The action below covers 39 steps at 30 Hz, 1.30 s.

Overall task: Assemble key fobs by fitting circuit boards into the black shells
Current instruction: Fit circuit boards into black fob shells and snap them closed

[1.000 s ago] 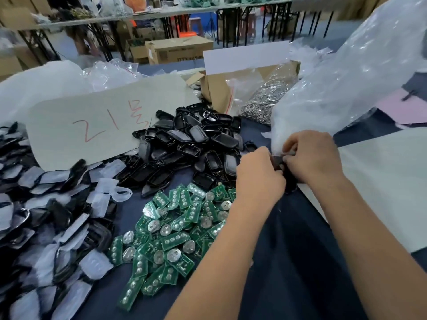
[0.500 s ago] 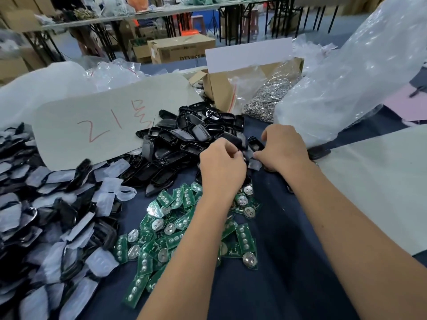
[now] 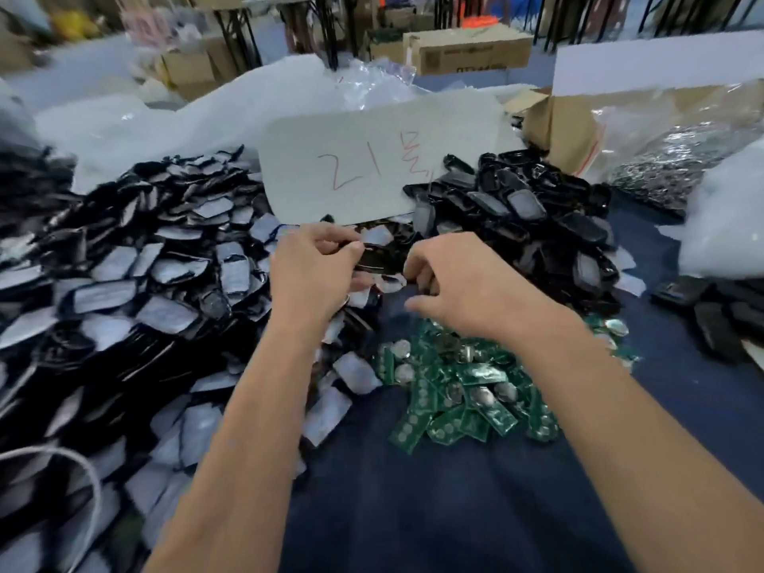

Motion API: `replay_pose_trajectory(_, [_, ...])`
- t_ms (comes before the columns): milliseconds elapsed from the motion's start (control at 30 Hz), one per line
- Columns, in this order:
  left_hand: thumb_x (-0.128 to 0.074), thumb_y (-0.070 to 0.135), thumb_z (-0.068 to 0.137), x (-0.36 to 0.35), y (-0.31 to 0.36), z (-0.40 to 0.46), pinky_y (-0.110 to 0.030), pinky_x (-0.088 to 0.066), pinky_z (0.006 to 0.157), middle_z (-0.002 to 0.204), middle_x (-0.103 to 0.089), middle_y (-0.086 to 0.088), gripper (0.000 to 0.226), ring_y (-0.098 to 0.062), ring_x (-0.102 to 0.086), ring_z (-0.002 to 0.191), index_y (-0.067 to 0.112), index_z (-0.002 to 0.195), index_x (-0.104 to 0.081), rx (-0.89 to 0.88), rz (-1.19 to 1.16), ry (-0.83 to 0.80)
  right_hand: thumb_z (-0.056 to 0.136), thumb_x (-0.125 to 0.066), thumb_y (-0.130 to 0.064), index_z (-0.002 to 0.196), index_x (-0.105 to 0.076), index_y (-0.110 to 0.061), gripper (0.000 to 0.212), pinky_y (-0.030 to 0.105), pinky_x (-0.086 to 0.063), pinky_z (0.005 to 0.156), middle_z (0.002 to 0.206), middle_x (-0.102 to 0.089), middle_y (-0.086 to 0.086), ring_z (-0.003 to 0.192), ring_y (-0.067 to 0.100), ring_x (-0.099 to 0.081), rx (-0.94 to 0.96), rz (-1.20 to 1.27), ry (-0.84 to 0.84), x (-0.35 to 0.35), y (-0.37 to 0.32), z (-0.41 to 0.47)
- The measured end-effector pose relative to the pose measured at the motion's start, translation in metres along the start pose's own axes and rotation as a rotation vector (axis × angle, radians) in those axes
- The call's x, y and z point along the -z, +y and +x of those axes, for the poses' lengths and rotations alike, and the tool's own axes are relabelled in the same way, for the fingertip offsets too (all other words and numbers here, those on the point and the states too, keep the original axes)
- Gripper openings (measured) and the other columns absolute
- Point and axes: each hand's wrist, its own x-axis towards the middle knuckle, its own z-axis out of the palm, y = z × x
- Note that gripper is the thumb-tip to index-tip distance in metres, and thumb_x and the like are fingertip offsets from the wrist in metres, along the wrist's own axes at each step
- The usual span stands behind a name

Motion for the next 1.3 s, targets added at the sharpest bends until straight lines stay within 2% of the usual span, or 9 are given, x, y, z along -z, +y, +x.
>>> replay_pose_trajectory(167, [-0.070,0.005,0.096,0.053,-0.024,0.012,-0.029,-0.061,0.058,0.091,-0.073,-0.018,0.010,-0.026,-0.075,0.057,0.012,0.090,-0.075,0.026,0.014,0.159,0.088,-0.080,-0.018,0.094,-0.074,-0.023,0.010,0.027,-0.058,0.073,0.080,-0.068,-0.012,0.076,0.007,-0.066,0.275,0.039,-0.363,-0.026,-0.066,0.007])
replay_pose_trajectory(300, [-0.069,0.005,0.095,0.065,-0.032,0.015,-0.028,-0.061,0.056,0.068,-0.074,-0.003,0.014,-0.026,-0.075,0.057,0.013,0.086,-0.076,0.021,-0.012,0.195,0.083,-0.086,-0.025,0.099,-0.076,-0.023,0.018,0.017,-0.050,0.063,0.084,-0.071,-0.008,0.073,0.006,-0.065,0.370,0.053,-0.437,-0.038,-0.092,0.010])
replay_pose_trajectory(467, [-0.070,0.004,0.094,0.062,-0.034,0.015,-0.030,-0.061,0.057,0.077,-0.075,-0.010,0.015,-0.027,-0.075,0.056,0.015,0.086,-0.075,0.010,-0.011,0.170,0.079,-0.087,-0.020,0.080,-0.078,-0.024,0.010,0.017,-0.051,0.057,0.067,-0.070,-0.014,0.065,0.001,-0.064,0.329,0.060,-0.507,-0.024,-0.088,0.004])
replay_pose_trajectory(633, [-0.071,0.006,0.095,0.058,-0.029,0.013,-0.035,-0.065,0.065,0.092,-0.074,-0.014,0.011,-0.025,-0.076,0.060,0.014,0.092,-0.076,0.010,-0.001,0.145,0.075,-0.091,-0.022,0.085,-0.076,-0.026,0.019,0.018,-0.038,0.049,0.048,-0.055,-0.031,0.048,-0.015,-0.052,0.232,-0.176,-0.754,-0.010,-0.075,-0.014])
replay_pose_trajectory(833, [-0.070,0.005,0.095,0.048,-0.023,0.010,-0.036,-0.066,0.067,0.092,-0.074,-0.014,0.010,-0.025,-0.076,0.059,0.012,0.094,-0.076,0.010,0.002,0.130,0.072,-0.093,-0.027,0.085,-0.070,-0.026,0.026,0.013,-0.030,0.037,0.058,-0.054,-0.014,0.044,-0.006,-0.049,0.270,-0.360,-0.781,-0.010,-0.068,-0.026])
replay_pose_trajectory(933, [-0.068,0.005,0.096,0.038,-0.019,0.008,-0.037,-0.066,0.069,0.087,-0.074,-0.011,0.012,-0.024,-0.076,0.059,0.014,0.091,-0.075,0.015,-0.016,0.107,0.074,-0.092,-0.025,0.078,-0.068,-0.024,0.025,0.013,-0.035,0.044,0.058,-0.054,-0.012,0.046,-0.003,-0.049,0.290,-0.232,-0.740,-0.006,-0.058,-0.021])
replay_pose_trajectory(1067, [-0.062,0.000,0.097,0.017,-0.012,0.008,-0.034,-0.065,0.066,0.092,-0.071,-0.016,0.015,-0.024,-0.076,0.061,0.009,0.094,-0.074,0.056,-0.103,0.069,0.085,-0.085,-0.021,0.082,-0.067,-0.020,0.018,0.027,-0.050,0.063,0.077,-0.069,-0.008,0.067,0.013,-0.062,0.328,0.298,-0.576,0.009,-0.025,-0.011])
replay_pose_trajectory(1167, [-0.059,-0.006,0.095,-0.004,-0.008,0.003,-0.029,-0.061,0.057,0.085,-0.070,-0.014,0.017,-0.019,-0.073,0.054,0.004,0.093,-0.072,0.081,-0.196,0.027,0.096,-0.072,-0.020,0.091,-0.061,-0.020,0.012,0.031,-0.054,0.053,0.094,-0.078,0.009,0.079,0.031,-0.074,0.152,0.756,-0.285,0.009,0.009,-0.006])
replay_pose_trajectory(1300, [-0.066,-0.004,0.094,-0.030,-0.007,0.003,-0.028,-0.061,0.058,0.066,-0.072,0.000,0.016,-0.026,-0.075,0.058,0.008,0.087,-0.075,0.105,-0.228,-0.045,0.097,-0.072,-0.011,0.099,-0.073,-0.014,0.004,0.022,-0.041,0.045,0.080,-0.071,0.011,0.062,0.020,-0.060,-0.046,0.997,0.177,-0.004,0.043,0.002])
